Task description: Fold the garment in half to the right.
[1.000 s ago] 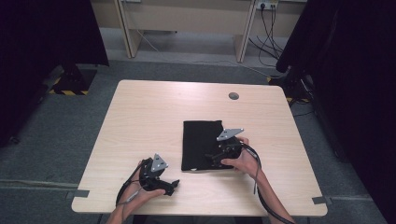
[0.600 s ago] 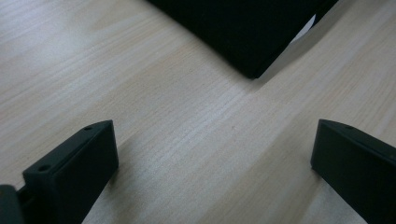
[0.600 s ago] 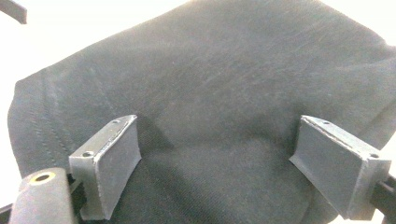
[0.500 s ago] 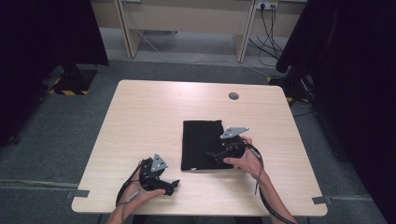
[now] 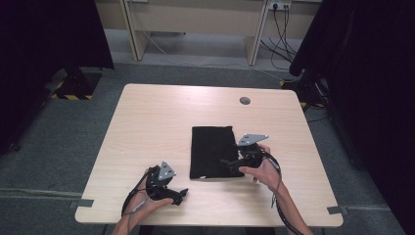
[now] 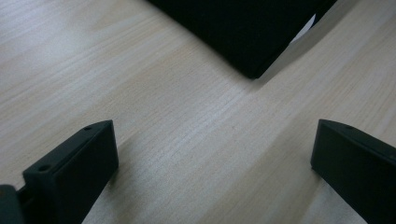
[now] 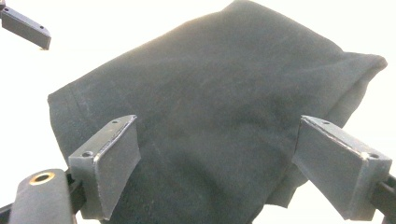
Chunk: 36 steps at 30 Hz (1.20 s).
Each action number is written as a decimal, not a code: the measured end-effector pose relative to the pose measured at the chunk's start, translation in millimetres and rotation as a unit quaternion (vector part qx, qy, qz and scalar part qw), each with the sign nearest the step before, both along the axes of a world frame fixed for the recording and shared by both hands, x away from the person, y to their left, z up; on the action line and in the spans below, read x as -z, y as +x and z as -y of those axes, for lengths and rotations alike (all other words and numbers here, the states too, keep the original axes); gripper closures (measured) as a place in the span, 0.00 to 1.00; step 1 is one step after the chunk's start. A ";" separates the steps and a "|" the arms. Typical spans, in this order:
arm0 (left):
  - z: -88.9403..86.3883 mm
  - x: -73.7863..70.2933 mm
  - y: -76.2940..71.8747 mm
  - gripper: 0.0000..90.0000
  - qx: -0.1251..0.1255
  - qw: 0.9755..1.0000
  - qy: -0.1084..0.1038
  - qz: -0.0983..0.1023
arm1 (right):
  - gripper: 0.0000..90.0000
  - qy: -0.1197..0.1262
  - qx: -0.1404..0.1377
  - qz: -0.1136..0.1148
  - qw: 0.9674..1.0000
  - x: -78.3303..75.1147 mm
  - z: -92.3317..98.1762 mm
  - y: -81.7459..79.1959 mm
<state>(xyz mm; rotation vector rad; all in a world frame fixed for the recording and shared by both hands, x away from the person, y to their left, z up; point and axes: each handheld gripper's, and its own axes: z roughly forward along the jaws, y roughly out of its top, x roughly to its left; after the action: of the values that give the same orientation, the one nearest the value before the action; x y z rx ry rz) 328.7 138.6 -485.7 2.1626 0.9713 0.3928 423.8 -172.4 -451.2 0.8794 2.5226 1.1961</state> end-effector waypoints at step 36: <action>-0.1 0.0 0.1 0.00 -0.001 1.000 0.000 0.000 | 0.17 -0.002 0.017 -0.004 1.000 5.6 33.4 -34.0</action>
<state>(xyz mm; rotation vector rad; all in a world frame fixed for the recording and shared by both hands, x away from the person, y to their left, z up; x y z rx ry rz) 328.8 138.7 -485.7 2.1615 0.9742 0.3938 389.8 -205.7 -456.8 0.9244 2.5052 1.1780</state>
